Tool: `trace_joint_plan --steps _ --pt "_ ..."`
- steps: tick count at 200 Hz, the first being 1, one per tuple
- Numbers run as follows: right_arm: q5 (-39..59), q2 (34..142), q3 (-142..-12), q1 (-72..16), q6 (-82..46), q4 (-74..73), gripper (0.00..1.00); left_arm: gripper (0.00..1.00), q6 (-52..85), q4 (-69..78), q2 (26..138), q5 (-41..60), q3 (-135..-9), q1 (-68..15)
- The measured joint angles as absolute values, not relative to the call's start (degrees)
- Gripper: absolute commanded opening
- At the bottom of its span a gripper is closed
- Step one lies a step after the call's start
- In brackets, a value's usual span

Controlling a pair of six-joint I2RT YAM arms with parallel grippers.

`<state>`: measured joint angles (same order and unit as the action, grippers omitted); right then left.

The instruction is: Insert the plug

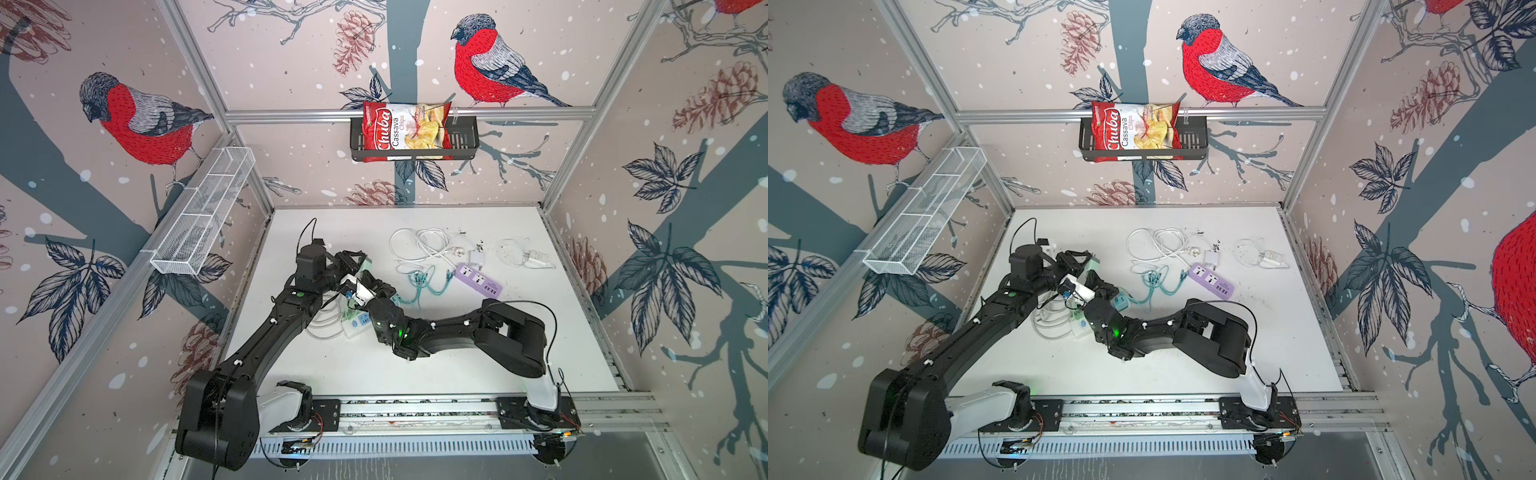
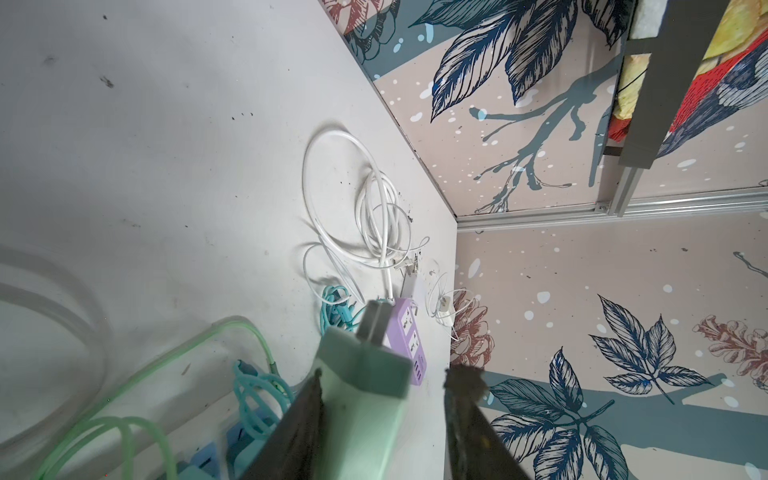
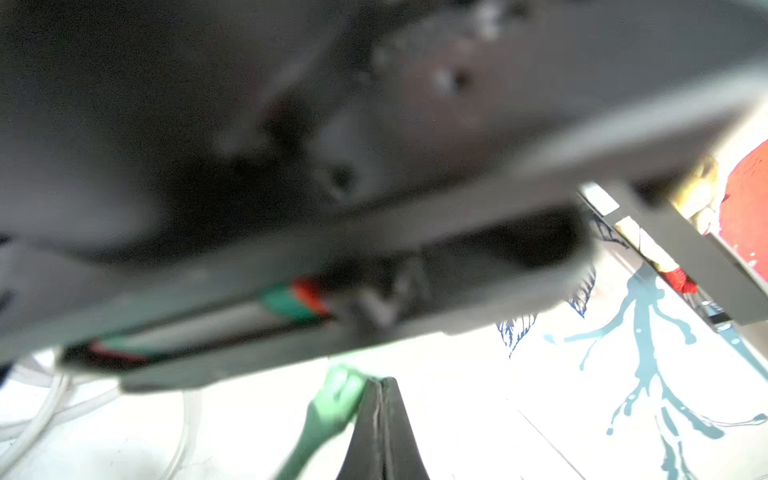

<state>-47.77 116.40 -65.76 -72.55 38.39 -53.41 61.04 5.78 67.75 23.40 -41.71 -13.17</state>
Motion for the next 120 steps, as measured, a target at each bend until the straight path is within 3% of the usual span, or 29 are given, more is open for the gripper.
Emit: trace_joint_plan --steps 120 --pt "-37.9 109.8 -66.6 -68.1 24.6 -39.1 0.05 0.57 55.2 1.7 66.8 20.7 -44.1 -8.1"
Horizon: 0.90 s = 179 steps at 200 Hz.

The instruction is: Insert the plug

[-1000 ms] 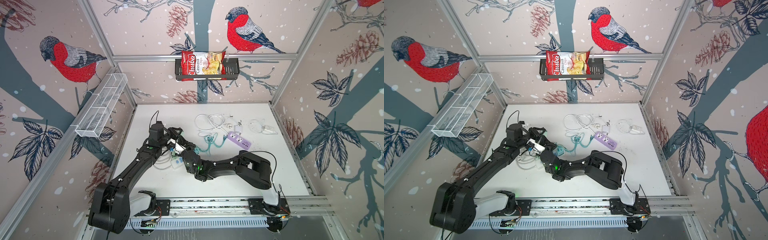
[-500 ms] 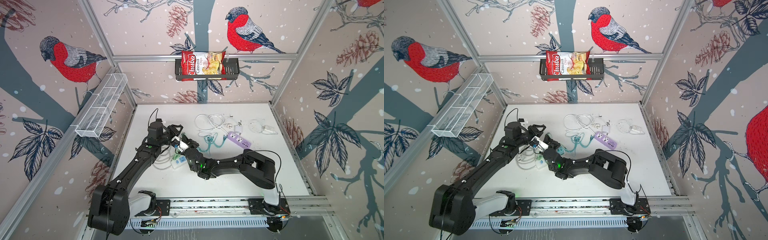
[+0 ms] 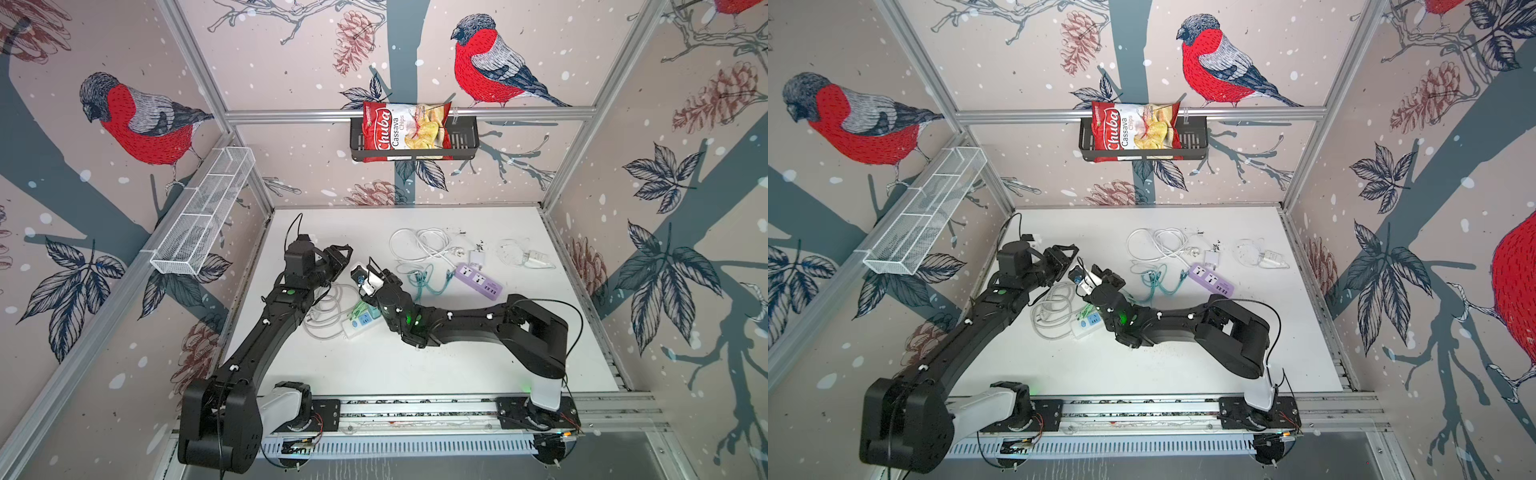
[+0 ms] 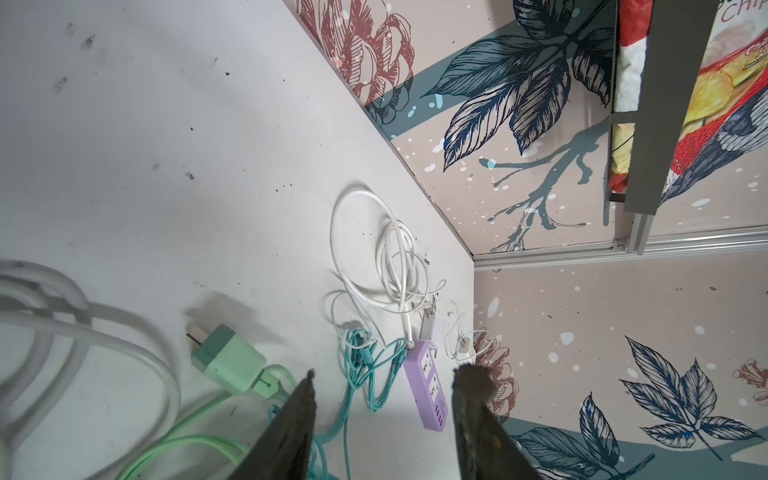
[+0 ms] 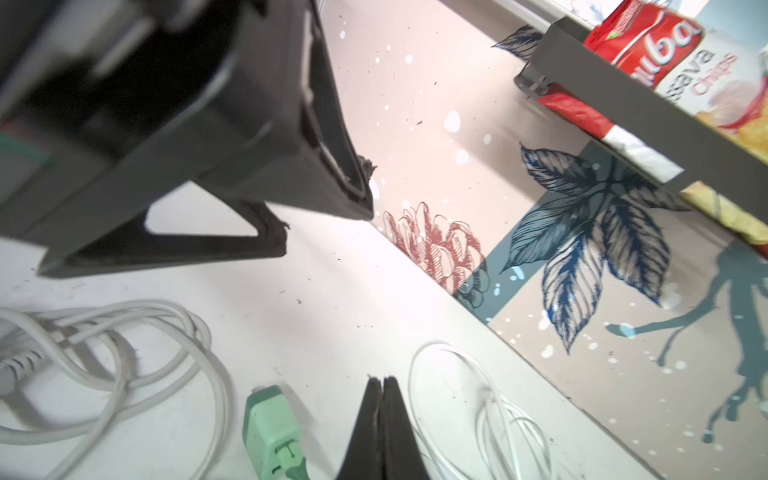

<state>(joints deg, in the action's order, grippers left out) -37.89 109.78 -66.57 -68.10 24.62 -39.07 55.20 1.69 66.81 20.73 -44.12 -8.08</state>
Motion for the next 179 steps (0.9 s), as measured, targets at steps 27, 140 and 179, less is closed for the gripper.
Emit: trace_joint_plan --steps 27,140,179 --pt "-33.3 108.7 -68.5 -65.5 20.1 -32.6 0.09 0.54 47.7 -2.3 71.2 20.7 -48.1 -7.7" --pt "-8.1 98.0 -68.5 -53.0 -1.3 -12.4 0.45 0.60 20.4 -27.6 88.2 6.9 -58.8 -18.1" --pt "-0.2 95.7 -67.4 -48.7 -5.0 -9.2 0.49 0.61 17.6 -27.2 89.3 2.3 -58.1 -19.4"
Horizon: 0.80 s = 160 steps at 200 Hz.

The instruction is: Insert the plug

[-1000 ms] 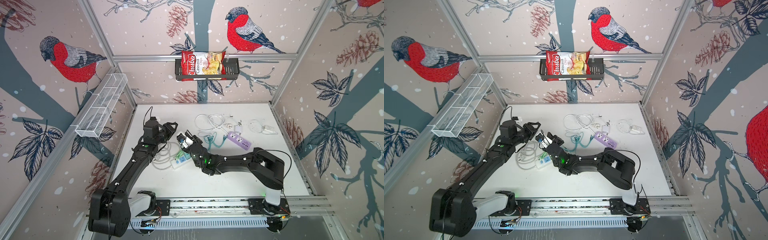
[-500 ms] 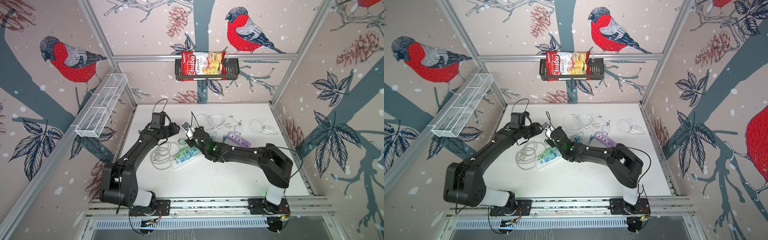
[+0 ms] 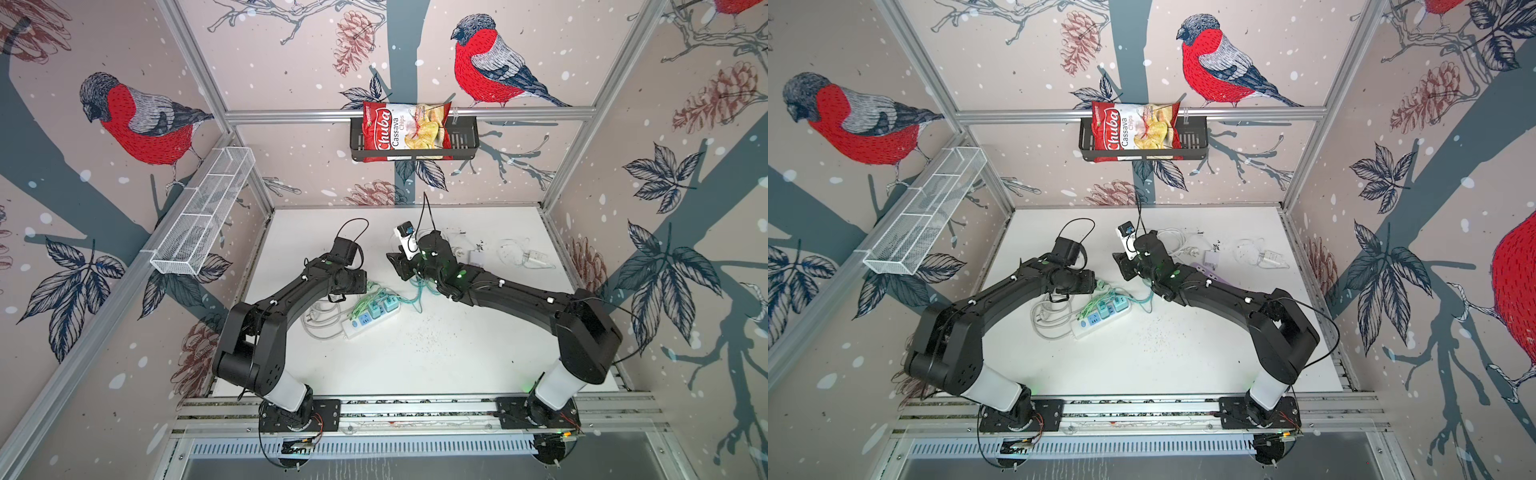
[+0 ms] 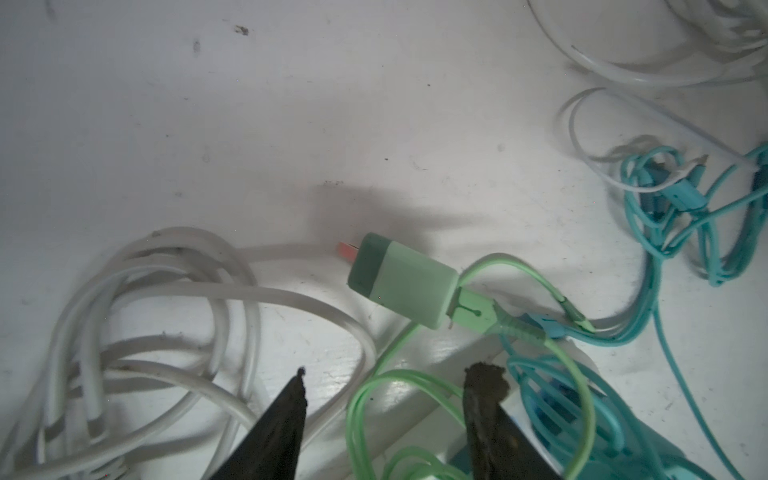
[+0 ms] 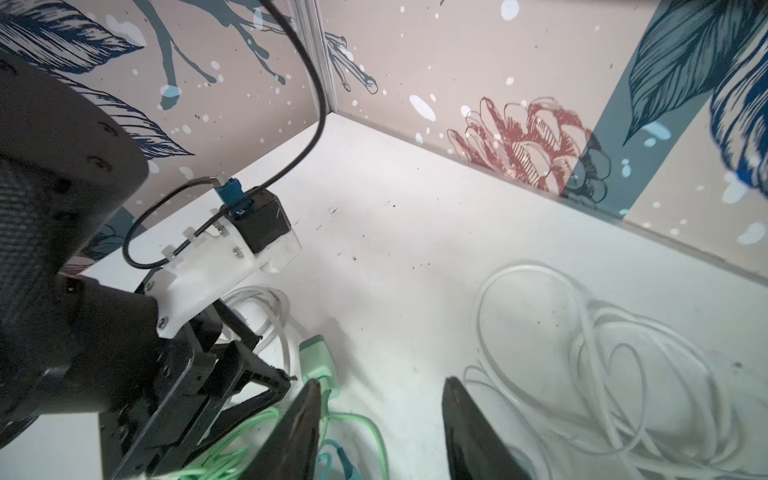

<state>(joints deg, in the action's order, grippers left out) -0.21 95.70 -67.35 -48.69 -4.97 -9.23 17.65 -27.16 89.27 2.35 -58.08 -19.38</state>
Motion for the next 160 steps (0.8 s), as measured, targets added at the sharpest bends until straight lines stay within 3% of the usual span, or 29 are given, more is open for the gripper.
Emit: trace_joint_plan --steps 59,160 --pt "4.1 96.1 -68.2 -45.9 -6.2 -3.7 0.49 0.61 10.0 -20.7 89.9 -1.5 -56.4 -19.7" --pt "6.7 97.0 -70.8 -43.4 -5.7 -0.3 0.50 0.59 -11.6 -16.1 90.1 2.3 -55.2 -20.0"
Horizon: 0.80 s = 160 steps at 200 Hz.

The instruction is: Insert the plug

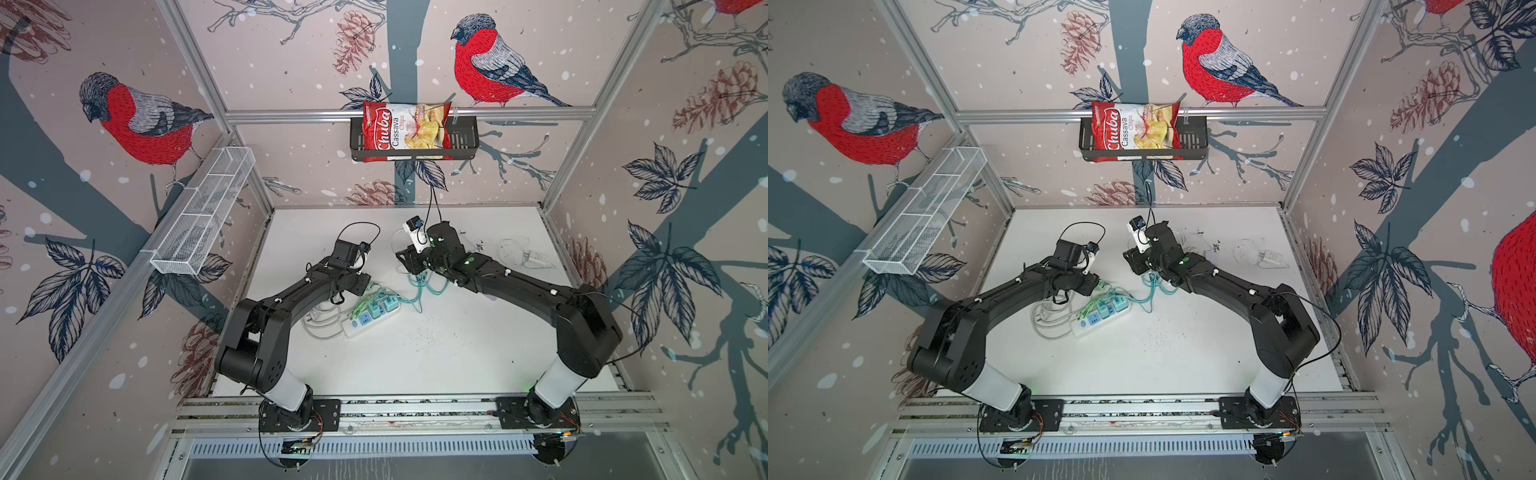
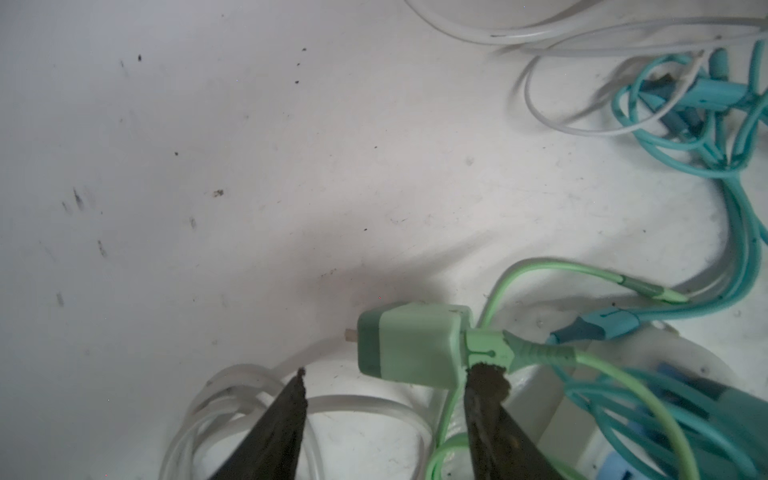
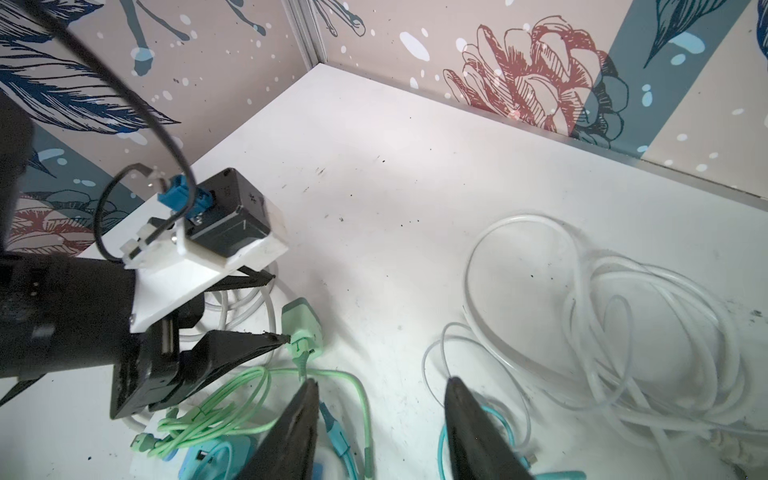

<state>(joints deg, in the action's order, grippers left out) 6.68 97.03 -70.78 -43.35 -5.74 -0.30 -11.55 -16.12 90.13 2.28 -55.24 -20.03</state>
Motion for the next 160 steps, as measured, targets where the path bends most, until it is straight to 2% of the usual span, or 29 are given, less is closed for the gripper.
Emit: trace_joint_plan --steps 36,84,120,160 --pt "8.0 96.1 -69.5 -43.5 -5.7 0.0 0.52 0.58 -20.4 -18.0 90.2 4.7 -56.4 -19.1" --pt "8.5 93.8 -67.7 -42.7 -4.7 -0.1 0.53 0.56 -30.4 -21.7 91.1 9.1 -60.1 -13.6" --pt "8.8 92.5 -66.7 -42.3 -4.4 -0.5 0.53 0.53 -34.9 -23.1 91.5 13.3 -60.9 -13.7" --pt "8.9 91.2 -65.5 -41.0 -4.4 -0.6 0.55 0.52 -37.3 -23.6 91.9 13.2 -58.9 -14.7"
